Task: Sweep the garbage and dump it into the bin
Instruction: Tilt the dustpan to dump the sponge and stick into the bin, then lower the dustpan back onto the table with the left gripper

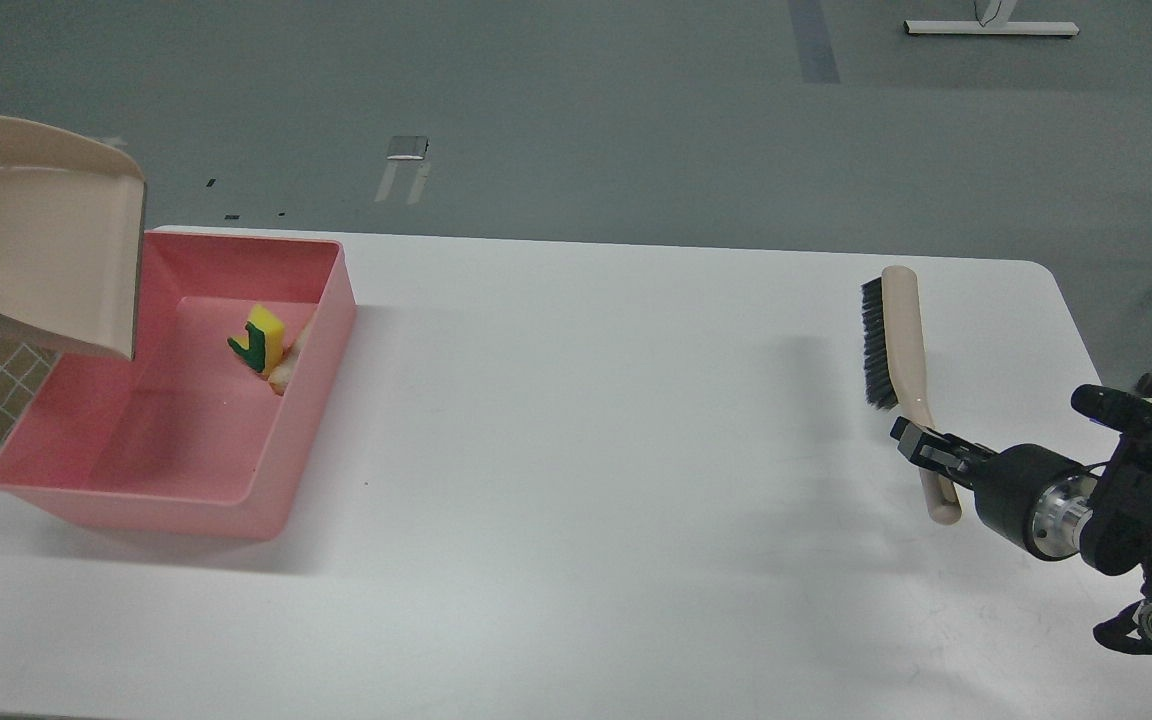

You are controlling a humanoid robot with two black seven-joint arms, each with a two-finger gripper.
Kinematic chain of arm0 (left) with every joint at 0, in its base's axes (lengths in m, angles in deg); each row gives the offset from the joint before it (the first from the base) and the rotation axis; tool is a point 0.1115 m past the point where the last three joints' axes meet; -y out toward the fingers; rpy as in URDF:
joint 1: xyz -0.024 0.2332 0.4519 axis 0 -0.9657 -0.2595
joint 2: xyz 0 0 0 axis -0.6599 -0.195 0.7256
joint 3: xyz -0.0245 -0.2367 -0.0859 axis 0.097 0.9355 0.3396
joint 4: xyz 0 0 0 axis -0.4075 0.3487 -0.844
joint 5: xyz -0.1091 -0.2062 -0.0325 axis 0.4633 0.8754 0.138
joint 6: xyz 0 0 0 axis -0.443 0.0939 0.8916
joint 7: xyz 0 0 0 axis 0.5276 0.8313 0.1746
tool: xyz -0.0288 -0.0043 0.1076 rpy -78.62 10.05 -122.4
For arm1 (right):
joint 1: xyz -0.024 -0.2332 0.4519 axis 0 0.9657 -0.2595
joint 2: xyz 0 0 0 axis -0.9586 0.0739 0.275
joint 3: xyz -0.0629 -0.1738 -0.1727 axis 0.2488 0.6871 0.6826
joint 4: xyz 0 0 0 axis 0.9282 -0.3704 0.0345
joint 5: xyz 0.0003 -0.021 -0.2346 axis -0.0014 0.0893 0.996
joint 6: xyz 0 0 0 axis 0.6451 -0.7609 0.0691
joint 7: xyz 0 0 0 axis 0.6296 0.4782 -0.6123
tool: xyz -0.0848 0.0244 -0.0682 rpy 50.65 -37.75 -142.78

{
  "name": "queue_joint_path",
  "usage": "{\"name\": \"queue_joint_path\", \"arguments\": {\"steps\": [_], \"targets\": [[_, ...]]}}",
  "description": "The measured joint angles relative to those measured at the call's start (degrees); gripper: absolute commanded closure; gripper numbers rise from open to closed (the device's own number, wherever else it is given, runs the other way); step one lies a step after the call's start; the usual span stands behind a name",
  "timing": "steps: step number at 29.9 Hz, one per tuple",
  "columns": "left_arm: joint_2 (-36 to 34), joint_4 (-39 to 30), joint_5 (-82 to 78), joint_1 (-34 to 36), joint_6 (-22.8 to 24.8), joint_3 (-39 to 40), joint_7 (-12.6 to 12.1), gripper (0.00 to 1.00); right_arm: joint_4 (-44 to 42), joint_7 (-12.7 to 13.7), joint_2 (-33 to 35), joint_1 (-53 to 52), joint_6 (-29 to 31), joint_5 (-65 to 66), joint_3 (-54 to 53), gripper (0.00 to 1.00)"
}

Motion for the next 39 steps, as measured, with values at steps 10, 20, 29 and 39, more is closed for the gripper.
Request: {"name": "queue_joint_path", "arguments": {"steps": [10,20,29,39], "targets": [[-0.11,0.05,10.56,3.19,2.59,0.01,0.0,1.0,0.02,0.0,0.0,-1.72,0.0,-0.14,0.09,0.83],[6.18,-0.76,15.79,5.81,9.01,-0.21,0.0,1.0,0.05,0.02,0.0,-2.4,0.0,-0.17,0.03,0.83],[12.04,-6.66,14.81,7.58,4.31,-0.47,0.0,1.0,0.16,-0.14,0.0,-2.68,0.0,-0.17,0.01,0.83],[22.99,-12.27,6.59,9.24,0.24,-0.65,-0.01,1.0,-0.21,-0.18,0.07,-4.23,0.0,-0.17,0.06,0.83]]}}
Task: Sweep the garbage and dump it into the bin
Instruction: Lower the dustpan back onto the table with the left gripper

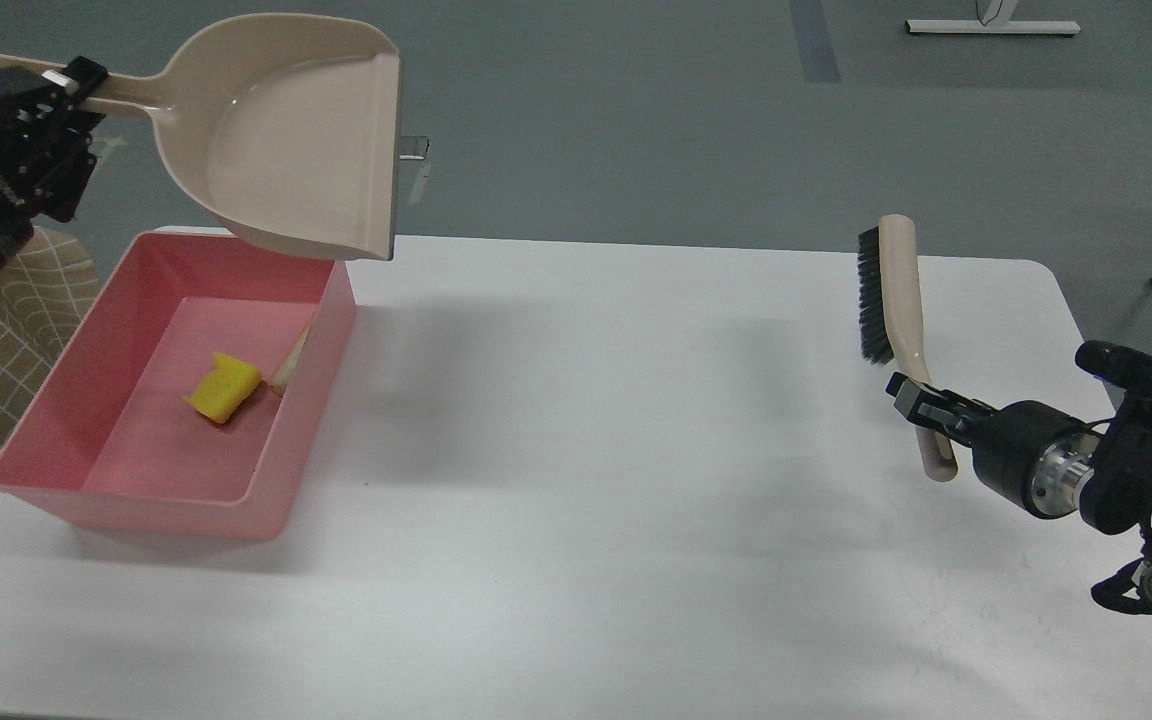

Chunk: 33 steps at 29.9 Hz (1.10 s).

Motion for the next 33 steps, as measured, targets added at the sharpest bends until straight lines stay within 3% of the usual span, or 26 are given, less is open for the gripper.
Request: {"name": "queue_joint_path", "arguments": {"steps": [10,18,27,33], "targets": [[7.06,-5.47,-7.31,-0.68,-4.47,-1.22,-0.06,1.0,-0.44,0.01,0.0,-0.61,0.0,-0.01,0.12,0.83],[14.4,-5.75,-12.39,-0.48,-7.53,-4.63,-2.89,1.0,-1.02,0.02,0.01,-0.79,0.0,-0.01,0.03,0.83],[18.68,-5.71,-13.93,0.23,-14.55,-13.05,-5.04,1.0,-1.02,0.02,0.15,-1.73,0.0,0.0,0.11,0.83],[20.74,-5.7,-13.92,0.36,-16.87,-14.68,-6.22,1.0,-1.1,0.02,0.19,-2.45,0.0,-0.01,0.3,0.83]]}}
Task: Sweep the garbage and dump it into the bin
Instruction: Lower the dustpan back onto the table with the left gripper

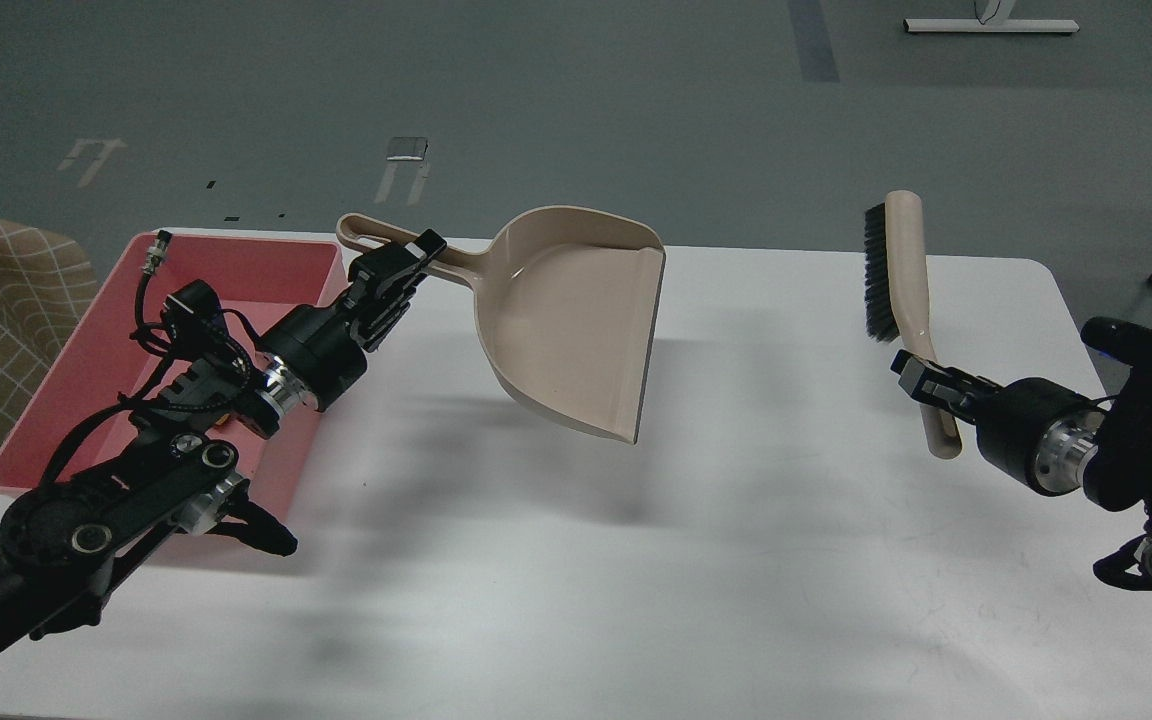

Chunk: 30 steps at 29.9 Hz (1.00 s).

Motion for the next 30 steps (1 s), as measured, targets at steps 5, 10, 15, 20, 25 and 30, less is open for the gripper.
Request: {"name": "queue_joint_path", "arguments": {"steps": [5,10,15,20,25,30], "targets": [[2.85,0.0,-0.1,0.0,-1.79,-0.97,-1.04,1.0,-0.2,0.0,0.0,-0.07,0.0,0.0,0.06,0.83],[5.71,-0.17,-0.1,-0.2,-6.14,-3.27,-2.22,1.0,-0.21,0.0,0.0,-0.07,0.0,0.0,0.06,0.83],[7.63,-0.45,-0.09,-0.37,-9.7,-6.12,-2.75,1.0,-0.21,0.0,0.0,-0.07,0.0,0.01,-0.01,0.83],[9.92,-0.16,-0.09,-0.02,-13.2,-7.56,-3.15,1.0,-0.12,0.0,-0.06,-0.02,0.0,0.0,0.01,0.83],[12.09,0.24,-0.09,0.04,-14.66,-9.2,-4.41,1.0,0.09,0.0,-0.08,0.22,0.0,-0.02,0.29,0.83],[13.27,0.5,-0.01,0.21,-17.15,-11.71,-4.88,1.0,0.51,0.0,-0.09,0.73,0.0,-0.33,0.66,0.83]]}}
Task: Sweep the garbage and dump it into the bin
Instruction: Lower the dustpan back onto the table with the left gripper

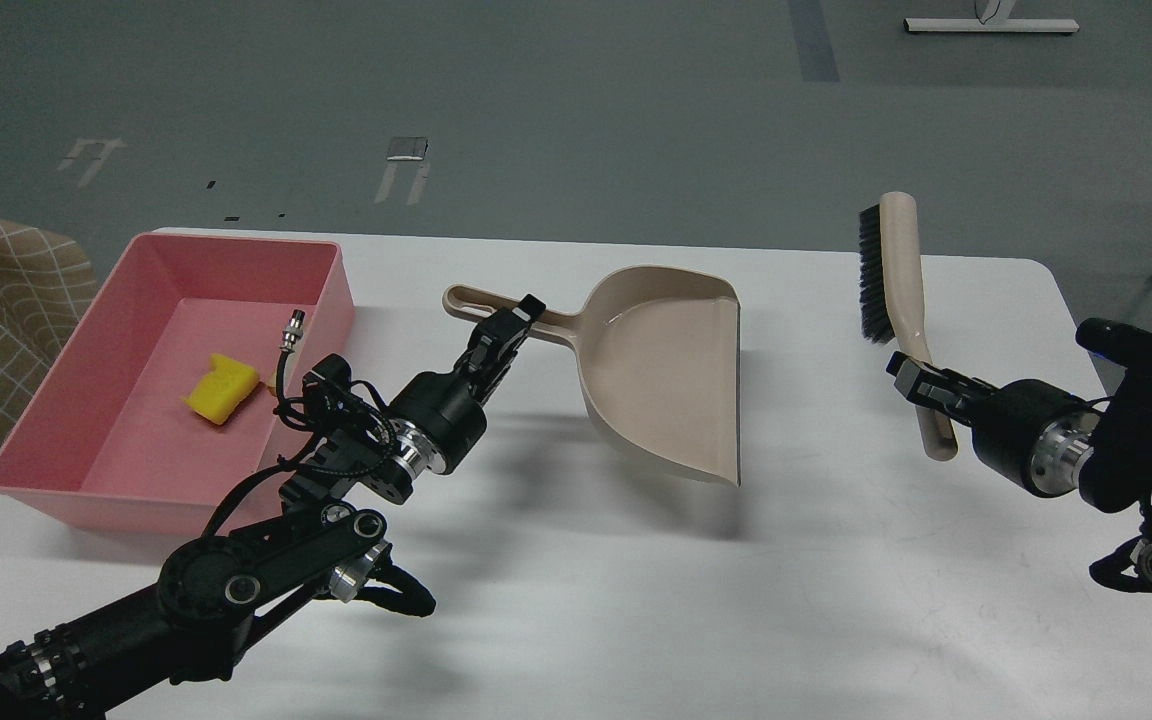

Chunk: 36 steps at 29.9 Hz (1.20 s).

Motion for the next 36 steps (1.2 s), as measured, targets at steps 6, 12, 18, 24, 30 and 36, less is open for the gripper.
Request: {"name": "queue_joint_path", "arguments": {"steps": [6,12,18,24,30,36], "targets": [[1.67,1.41,0.06,0.0,-0.57,-0.49,-0.29,1.0,0.9,0.0,0.57,1.99,0.0,-0.02,0.08,0.83],[2.88,4.72,0.04,0.52,-0.63,-0.5,-0.39,1.0,2.26,0.0,2.86,3.96,0.0,-0.02,1.17,0.83],[3.76,5.33,0.03,0.55,-0.68,-0.5,-0.39,1.0,2.93,0.0,5.36,5.13,0.0,-0.09,2.14,0.83],[3.99,5.39,-0.01,0.6,-0.69,-0.5,-0.1,1.0,2.71,0.02,5.78,7.15,0.0,0.01,2.49,0.83],[4.01,5.39,-0.07,0.0,-0.69,-0.56,0.27,1.0,2.29,0.1,5.8,9.2,0.0,0.34,2.58,0.83],[3.8,5.6,-0.09,0.39,-1.24,-2.85,0.4,1.0,2.2,0.18,5.82,10.18,0.0,0.51,2.51,0.83]]}}
